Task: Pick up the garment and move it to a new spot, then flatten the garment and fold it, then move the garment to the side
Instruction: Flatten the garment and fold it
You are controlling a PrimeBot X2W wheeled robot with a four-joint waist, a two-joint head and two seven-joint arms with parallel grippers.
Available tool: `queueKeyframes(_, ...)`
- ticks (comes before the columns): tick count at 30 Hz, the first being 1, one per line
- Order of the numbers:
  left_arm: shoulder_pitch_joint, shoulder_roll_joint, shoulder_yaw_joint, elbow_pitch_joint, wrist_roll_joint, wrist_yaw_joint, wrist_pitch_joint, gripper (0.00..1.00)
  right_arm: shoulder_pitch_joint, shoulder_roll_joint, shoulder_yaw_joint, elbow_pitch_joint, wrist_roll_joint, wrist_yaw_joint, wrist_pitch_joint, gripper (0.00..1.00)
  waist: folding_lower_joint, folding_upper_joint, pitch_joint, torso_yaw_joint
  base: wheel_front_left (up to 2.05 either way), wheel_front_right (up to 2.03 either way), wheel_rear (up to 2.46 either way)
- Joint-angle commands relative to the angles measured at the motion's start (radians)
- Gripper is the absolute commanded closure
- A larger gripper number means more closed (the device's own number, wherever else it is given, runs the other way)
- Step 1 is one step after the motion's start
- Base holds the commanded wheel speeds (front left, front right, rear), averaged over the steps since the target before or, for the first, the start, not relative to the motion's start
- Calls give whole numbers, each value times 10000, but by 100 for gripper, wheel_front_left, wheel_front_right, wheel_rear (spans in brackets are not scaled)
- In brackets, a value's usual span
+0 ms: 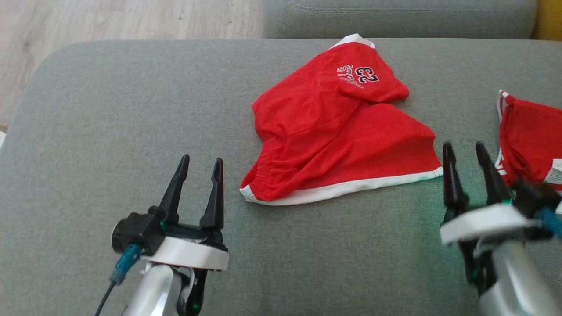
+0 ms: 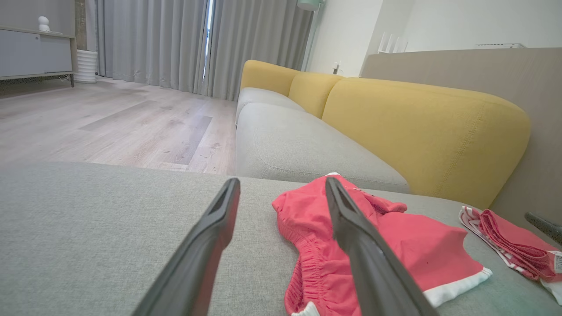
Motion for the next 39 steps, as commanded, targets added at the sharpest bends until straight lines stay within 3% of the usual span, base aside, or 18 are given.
queueKeyframes(1,-170,90,385,-324,61,-58,-65,0,187,199,-20,-558,-342,67,-133,0,0,0,-21,-44,0,0,0)
queueKeyframes(5,11,70,416,-390,72,-81,-65,0,1135,829,-499,-1253,-1189,67,-134,0,0,0,-41,-134,0,0,0)
queueKeyframes(9,37,63,271,-359,212,-110,-65,0,1376,1063,-551,-1440,-1429,67,-134,0,0,0,-23,-174,0,0,0)
queueKeyframes(16,-258,502,-394,214,824,-136,-65,0,1266,1156,-685,-1627,-1578,67,-135,0,0,0,35,-172,0,0,0)
queueKeyframes(22,-790,1289,-1914,1034,970,-142,469,0,1294,1182,-641,-1657,-1508,67,-135,0,0,0,92,-119,0,0,0)
queueKeyframes(26,-1072,1679,-2332,1380,906,-144,772,0,1293,1191,-638,-1605,-1498,67,-135,0,0,0,89,-126,0,0,0)
queueKeyframes(39,-2497,1997,-3515,2530,781,-145,1134,0,948,1201,-540,-1309,-1606,67,-130,0,0,0,490,-329,0,0,0)
